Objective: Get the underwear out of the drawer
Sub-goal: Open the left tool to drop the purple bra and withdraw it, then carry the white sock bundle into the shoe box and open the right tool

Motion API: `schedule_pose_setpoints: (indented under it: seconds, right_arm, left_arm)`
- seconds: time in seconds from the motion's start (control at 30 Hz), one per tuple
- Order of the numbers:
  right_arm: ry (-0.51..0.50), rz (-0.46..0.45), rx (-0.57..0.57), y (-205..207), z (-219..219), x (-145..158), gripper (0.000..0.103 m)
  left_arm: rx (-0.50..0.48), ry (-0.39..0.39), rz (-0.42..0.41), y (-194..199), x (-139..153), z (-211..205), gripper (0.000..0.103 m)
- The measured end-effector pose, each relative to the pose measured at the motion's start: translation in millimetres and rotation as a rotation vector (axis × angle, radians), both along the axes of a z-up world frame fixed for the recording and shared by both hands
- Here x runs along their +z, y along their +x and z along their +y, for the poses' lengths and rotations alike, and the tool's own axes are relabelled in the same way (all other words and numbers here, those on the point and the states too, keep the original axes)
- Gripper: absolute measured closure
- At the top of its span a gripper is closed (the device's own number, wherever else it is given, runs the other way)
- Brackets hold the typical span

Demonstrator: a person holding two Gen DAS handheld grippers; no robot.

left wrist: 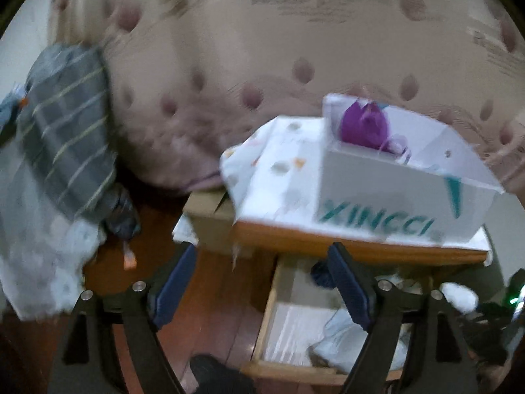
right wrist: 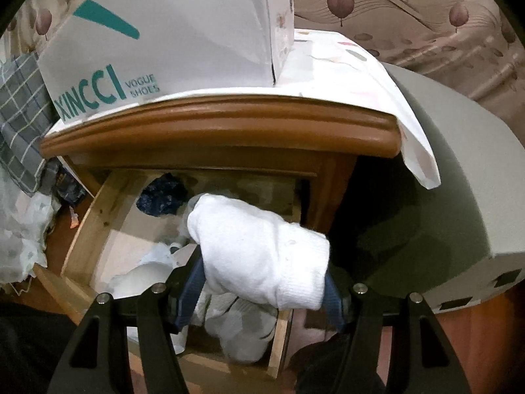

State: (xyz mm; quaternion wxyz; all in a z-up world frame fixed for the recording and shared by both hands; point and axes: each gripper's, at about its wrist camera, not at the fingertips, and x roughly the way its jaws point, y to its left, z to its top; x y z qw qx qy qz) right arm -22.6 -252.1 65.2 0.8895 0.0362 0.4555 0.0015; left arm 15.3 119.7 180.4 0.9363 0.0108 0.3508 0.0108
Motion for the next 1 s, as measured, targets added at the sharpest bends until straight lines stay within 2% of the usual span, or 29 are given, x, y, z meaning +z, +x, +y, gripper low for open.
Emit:
schedule_pose_setpoints:
  seconds: [0.1,0.27,0.33,0.4,0.57,0.63,0.73,0.83,1.0]
  right_arm:
    - [0.001,0.007,-0.027,-7,-2,8,0.039]
    - [-0.026,-0.014,-0.043,-21,-9,39,0.039]
    - [-0.021,-0.033,-0.052,-23,-15,60,0.039]
    - [-0.037,-0.057,-0.062,-22,-19,82,0.039]
    - [-0.085,-0.160,-0.050,-10,-21,152,0.039]
    - [-0.102,-0.209,-0.040,1,-17,183,0.039]
    - [-0.096,-0.240,-0.020,23,-7,212,0.039]
    - [-0.127,-0.242,0.000,52,10,227,0.039]
    - [-0.173,-0.199,0.030,97,43,221,0.039]
  left_arm:
    - [0.070,0.040,0.035,-4,-26,18,0.023]
    - [0.124,0.164,0.001,-12,-52,35,0.020]
    - [0.141,0.142,0.019,-12,-61,44,0.020]
    - [0.151,0.084,0.039,-13,-68,55,0.020]
    - [0.195,0.011,0.045,-14,-76,72,0.019]
    - [0.215,-0.009,0.029,-15,-75,76,0.019]
    - [0.213,-0.011,0.028,-16,-76,76,0.019]
    - [0.207,0.009,0.042,-14,-79,74,0.019]
    - [0.185,0.046,0.034,-9,-85,64,0.019]
